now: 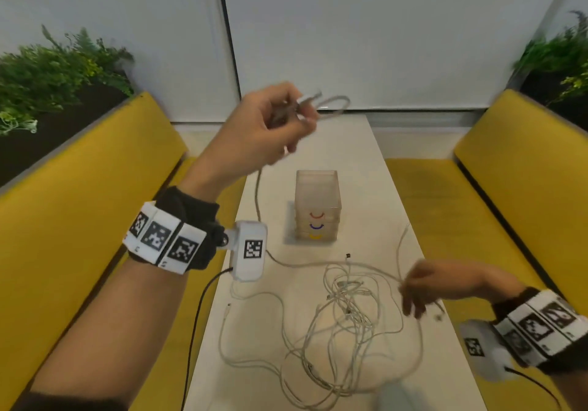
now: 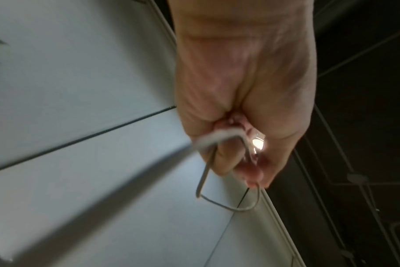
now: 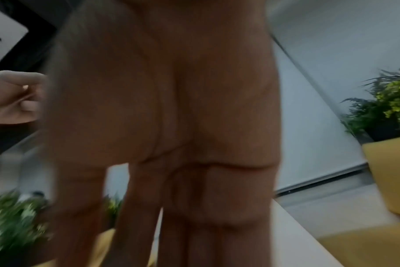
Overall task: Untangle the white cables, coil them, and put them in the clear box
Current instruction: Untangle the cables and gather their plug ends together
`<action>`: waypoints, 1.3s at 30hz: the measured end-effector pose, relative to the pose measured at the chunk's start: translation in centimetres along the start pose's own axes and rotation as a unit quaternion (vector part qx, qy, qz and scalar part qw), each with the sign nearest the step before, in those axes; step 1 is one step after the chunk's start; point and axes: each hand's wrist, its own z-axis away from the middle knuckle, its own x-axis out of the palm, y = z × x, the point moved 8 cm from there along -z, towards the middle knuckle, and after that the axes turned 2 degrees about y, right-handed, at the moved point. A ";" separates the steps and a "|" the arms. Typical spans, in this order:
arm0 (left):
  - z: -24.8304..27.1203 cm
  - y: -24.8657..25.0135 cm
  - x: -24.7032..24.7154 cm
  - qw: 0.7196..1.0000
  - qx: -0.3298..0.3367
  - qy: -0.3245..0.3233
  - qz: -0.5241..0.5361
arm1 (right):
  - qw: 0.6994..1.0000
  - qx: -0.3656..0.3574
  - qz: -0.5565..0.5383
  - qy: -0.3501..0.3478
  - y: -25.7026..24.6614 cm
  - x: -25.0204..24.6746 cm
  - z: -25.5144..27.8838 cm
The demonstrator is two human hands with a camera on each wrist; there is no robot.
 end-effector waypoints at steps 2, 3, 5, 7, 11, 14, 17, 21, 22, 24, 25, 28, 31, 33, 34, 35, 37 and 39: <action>1.0 -1.0 1.6 0.997 -0.030 -0.065 -0.002 | 0.984 0.096 0.125 -0.079 2.0 1.5 2.2; 1.3 -1.6 2.1 0.996 -0.046 -0.078 0.001 | 0.971 0.133 0.177 -0.088 2.7 1.6 3.0; 1.3 -3.0 2.6 0.994 -0.082 -0.067 0.038 | 0.963 0.162 0.208 -0.057 3.3 0.7 3.2; 1.2 -4.8 2.8 0.986 -0.141 -0.041 0.085 | 0.977 0.109 0.182 0.032 2.6 -1.2 1.2; 2.0 -7.5 4.4 0.954 -0.239 -0.055 0.173 | 0.967 0.004 0.121 0.226 1.2 -3.3 -5.5; 3.4 -8.8 5.5 0.922 -0.286 -0.093 0.243 | 0.965 0.008 0.102 0.241 1.7 -1.3 -11.5; 5.0 -10.2 5.6 0.902 -0.319 -0.115 0.269 | 0.965 0.079 0.129 0.215 2.9 0.9 -15.5; 7.1 -12.0 4.2 0.909 -0.341 -0.077 0.228 | 0.968 0.195 0.123 0.100 4.7 3.5 -17.1; 7.6 -12.3 3.8 0.910 -0.346 -0.072 0.219 | 0.970 0.205 0.086 0.098 5.0 3.5 -17.3; 8.2 -13.1 3.3 0.911 -0.357 -0.067 0.193 | 0.972 0.211 -0.016 0.103 5.4 2.7 -16.9; 8.4 -13.5 3.2 0.913 -0.359 -0.071 0.181 | 0.970 0.214 -0.071 0.091 5.4 2.3 -16.2; 8.6 -14.5 3.7 0.913 -0.360 -0.078 0.174 | 0.955 0.233 -0.184 0.024 4.9 1.3 -12.8; 8.4 -15.3 5.7 0.905 -0.360 -0.094 0.204 | 0.953 0.190 -0.234 0.001 3.7 0.7 -11.5; 8.0 -15.6 7.2 0.903 -0.354 -0.111 0.217 | 0.953 0.132 -0.268 0.047 3.1 0.3 -11.9; 7.8 -15.7 7.9 0.903 -0.353 -0.118 0.217 | 0.952 0.109 -0.276 0.072 2.9 0.3 -12.1; 7.7 -15.9 8.4 0.902 -0.354 -0.124 0.214 | 0.951 0.094 -0.282 0.088 2.8 0.4 -12.2; 7.6 -16.4 9.2 0.900 -0.359 -0.132 0.209 | 0.947 0.093 -0.298 0.082 3.1 1.0 -12.0; 7.7 -17.0 9.5 0.896 -0.368 -0.133 0.207 | 0.938 0.114 -0.325 0.041 3.3 2.0 -11.6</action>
